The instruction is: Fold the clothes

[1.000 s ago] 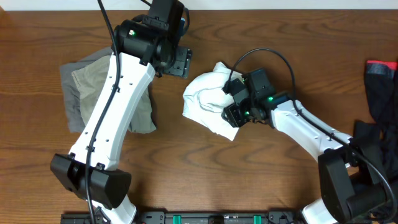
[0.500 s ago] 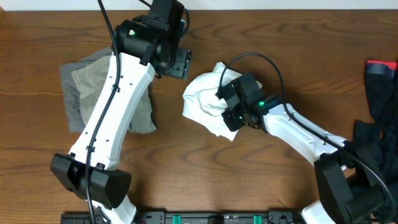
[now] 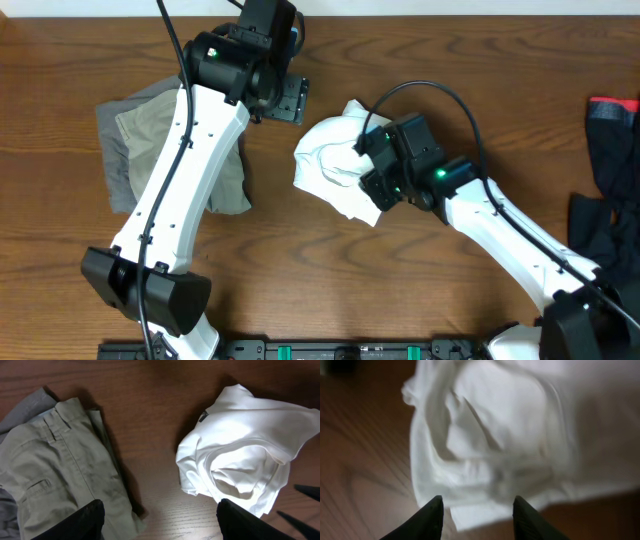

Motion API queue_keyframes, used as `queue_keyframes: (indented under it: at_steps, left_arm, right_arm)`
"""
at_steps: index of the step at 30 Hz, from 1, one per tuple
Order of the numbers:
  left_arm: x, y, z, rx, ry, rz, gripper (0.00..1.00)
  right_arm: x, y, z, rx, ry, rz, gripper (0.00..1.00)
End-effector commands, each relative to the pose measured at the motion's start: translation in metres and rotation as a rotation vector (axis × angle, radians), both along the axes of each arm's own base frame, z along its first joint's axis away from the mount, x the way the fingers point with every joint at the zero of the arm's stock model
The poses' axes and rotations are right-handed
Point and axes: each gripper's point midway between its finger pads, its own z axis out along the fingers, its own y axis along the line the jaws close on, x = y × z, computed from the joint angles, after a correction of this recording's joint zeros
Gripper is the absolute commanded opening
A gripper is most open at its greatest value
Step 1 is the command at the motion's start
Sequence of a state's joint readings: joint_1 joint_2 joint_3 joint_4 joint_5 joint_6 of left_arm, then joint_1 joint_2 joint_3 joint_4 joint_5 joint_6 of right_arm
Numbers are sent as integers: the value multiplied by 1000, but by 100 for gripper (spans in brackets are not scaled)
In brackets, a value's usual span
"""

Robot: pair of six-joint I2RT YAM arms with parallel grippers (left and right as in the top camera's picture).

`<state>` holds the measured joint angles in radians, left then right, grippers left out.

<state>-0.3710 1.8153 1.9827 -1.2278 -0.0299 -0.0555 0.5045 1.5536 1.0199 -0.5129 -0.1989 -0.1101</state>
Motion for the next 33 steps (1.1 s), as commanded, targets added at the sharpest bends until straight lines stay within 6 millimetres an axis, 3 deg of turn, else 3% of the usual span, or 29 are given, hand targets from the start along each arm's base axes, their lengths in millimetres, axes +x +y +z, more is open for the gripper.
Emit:
queue_keyframes:
  at_steps: [1, 6, 10, 18, 23, 25, 26, 28, 31, 33]
  left_arm:
    - [2, 1, 2, -3, -8, 12, 73]
    - [2, 1, 2, -2, -7, 12, 73]
    - [2, 1, 2, -2, -7, 12, 73]
    - [1, 1, 2, -2, -7, 12, 73]
    - [2, 1, 2, -2, -7, 12, 73]
    - [2, 1, 2, -2, -7, 12, 73]
    - [2, 1, 2, -3, -7, 12, 73]
    - [2, 1, 2, -3, -7, 12, 73]
    - [2, 1, 2, -3, -7, 12, 74]
    - [2, 1, 2, -3, -7, 12, 73]
  right_arm:
    - [-9, 27, -10, 65, -12, 259, 45]
    - [-10, 39, -39, 57, -2, 365, 49]
    - [-10, 37, -48, 45, 19, 363, 42]
    - [-8, 31, -46, 26, 30, 309, 23]
    - [-9, 26, -27, 22, 4, 271, 13]
    - [-7, 23, -19, 20, -10, 241, 1]
    - [-7, 22, -17, 19, -14, 240, 1]
    - [-8, 24, -15, 27, -16, 244, 2]
    - [-10, 31, -12, 57, -18, 269, 29]
    - [-9, 35, -9, 68, -42, 295, 39]
